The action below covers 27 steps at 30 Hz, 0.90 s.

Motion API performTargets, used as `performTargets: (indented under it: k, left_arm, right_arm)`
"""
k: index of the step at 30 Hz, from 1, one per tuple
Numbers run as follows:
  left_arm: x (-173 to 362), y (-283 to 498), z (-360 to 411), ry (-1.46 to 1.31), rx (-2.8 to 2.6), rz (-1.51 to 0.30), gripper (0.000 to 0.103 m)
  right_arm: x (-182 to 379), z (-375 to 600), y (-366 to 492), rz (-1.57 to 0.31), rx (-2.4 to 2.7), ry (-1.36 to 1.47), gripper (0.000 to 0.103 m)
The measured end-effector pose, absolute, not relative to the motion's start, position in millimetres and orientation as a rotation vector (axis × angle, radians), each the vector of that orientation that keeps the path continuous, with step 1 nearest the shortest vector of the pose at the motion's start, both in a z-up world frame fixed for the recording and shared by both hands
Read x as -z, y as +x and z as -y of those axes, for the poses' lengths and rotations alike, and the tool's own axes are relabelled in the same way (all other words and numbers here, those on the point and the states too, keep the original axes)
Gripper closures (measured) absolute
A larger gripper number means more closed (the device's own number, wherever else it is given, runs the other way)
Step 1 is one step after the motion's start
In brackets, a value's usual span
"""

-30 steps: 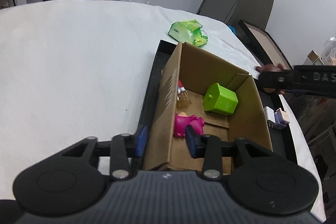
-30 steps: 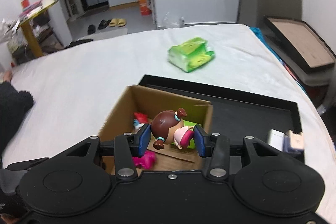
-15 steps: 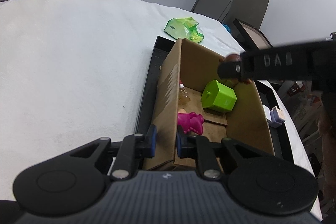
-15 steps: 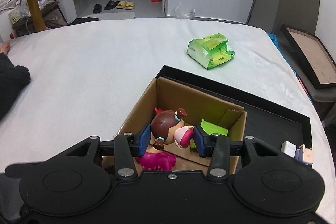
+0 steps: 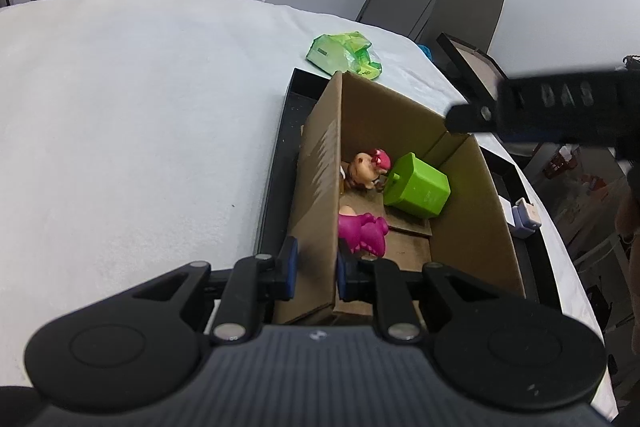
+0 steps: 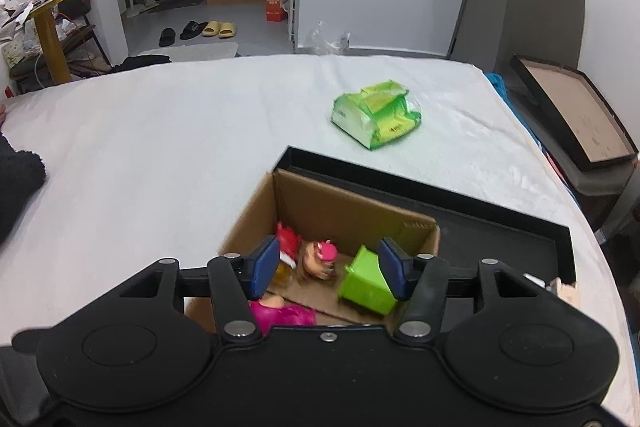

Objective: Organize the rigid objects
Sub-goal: 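Carry the doll head into the cardboard box and open the right gripper, then move the right gripper to the white phone charger and grasp it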

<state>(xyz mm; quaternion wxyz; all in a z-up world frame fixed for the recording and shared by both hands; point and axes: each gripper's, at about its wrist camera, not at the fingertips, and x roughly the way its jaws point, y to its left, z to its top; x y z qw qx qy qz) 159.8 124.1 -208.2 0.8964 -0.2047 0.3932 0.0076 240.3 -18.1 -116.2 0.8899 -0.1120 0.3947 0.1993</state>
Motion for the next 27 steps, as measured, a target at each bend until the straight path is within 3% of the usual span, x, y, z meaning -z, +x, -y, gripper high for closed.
performTargets:
  k: [13,23,27]
  left_arm:
    - [203.6,158.2,-112.5,-0.353,-0.047,-0.833,0.085]
    - [199.0,161.7,-96.6,-0.255,-0.104,-0.86,0.081]
    - [196.8,164.5,-91.4,-0.228,-0.131,-0.876,0.079]
  right_arm:
    - [127.4,79.7,232.4,-0.839,-0.367,-0.153,0.045]
    - [132.2,127.3,225.9,-0.788,-0.32,-0.141,0.029]
    - [138.9,148.2,227.4,-0.791,-0.324,-0.104,0.029]
